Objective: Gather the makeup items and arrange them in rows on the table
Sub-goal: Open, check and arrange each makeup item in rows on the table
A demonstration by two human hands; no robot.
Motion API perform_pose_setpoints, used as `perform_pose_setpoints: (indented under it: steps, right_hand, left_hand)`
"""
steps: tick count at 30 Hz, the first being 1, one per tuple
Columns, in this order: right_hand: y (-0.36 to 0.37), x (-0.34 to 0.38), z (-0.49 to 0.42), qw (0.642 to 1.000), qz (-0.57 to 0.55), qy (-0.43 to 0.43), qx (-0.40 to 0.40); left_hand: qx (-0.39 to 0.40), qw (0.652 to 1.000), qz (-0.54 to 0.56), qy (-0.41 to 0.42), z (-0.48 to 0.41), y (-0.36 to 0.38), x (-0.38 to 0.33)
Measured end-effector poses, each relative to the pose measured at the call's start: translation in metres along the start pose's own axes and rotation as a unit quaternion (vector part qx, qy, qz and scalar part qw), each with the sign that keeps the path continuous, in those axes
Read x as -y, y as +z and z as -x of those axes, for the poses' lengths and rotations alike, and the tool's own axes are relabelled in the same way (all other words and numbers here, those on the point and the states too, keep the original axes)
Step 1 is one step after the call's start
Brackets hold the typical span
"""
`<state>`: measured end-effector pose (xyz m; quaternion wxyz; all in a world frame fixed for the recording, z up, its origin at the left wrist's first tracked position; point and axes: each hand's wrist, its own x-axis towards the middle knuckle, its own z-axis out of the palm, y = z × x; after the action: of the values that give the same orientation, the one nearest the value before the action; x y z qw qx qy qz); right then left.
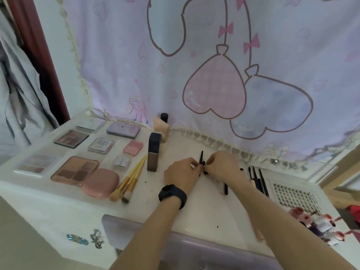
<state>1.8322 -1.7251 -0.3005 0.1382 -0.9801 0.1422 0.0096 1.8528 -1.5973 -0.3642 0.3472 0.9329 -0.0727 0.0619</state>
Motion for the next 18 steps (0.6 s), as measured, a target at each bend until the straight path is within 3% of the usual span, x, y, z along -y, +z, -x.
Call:
perform_pose_setpoints:
  steps: [5, 12, 18]
  right_hand:
    - [-0.011, -0.01, 0.022, 0.999, -0.04, 0.004, -0.035]
    - [0.036, -0.038, 0.132, 0.968, -0.193, -0.012, -0.16]
    - [0.072, -0.045, 0.156, 0.923, -0.215, -0.076, -0.31]
  left_hand:
    - [0.013, 1.0, -0.016, -0.003, 0.001, -0.001, -0.001]
    - [0.019, 1.0, -0.01, -0.005, 0.003, -0.005, -0.006]
    - [0.039, 0.999, -0.003, -0.019, 0.003, -0.008, -0.016]
